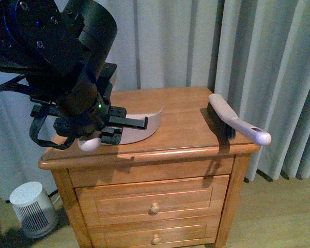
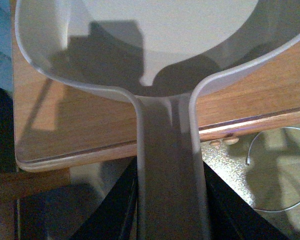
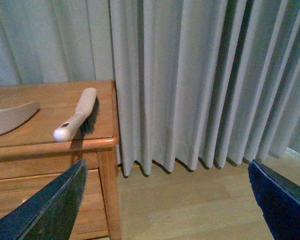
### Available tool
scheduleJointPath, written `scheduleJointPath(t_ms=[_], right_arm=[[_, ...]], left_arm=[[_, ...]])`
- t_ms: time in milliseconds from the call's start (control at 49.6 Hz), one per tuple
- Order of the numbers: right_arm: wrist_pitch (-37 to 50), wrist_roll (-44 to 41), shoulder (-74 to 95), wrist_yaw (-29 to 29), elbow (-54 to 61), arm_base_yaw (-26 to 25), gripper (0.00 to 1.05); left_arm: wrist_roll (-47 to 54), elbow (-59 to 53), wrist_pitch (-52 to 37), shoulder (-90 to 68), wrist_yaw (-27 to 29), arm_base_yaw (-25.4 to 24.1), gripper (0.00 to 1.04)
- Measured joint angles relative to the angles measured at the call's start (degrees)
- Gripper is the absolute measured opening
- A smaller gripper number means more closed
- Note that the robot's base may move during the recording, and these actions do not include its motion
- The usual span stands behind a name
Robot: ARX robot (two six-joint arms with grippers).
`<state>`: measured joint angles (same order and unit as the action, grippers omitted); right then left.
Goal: Clean up trash
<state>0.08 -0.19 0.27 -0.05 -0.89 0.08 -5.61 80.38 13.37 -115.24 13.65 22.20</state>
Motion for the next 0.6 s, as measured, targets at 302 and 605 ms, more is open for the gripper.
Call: scheduleJointPath(t_ms=[302, 605], right_arm=[[0.00, 0.00, 0.00, 0.02, 0.00, 0.00, 0.97], [0.00, 0.00, 0.00, 0.00, 0.00, 0.00, 0.97]], left_arm=[[8.20, -9.92, -22.49, 12.59, -4.87, -0.90, 0.29], [19.26, -26.95, -45.86, 32.02, -11.17, -5.66, 0.29]])
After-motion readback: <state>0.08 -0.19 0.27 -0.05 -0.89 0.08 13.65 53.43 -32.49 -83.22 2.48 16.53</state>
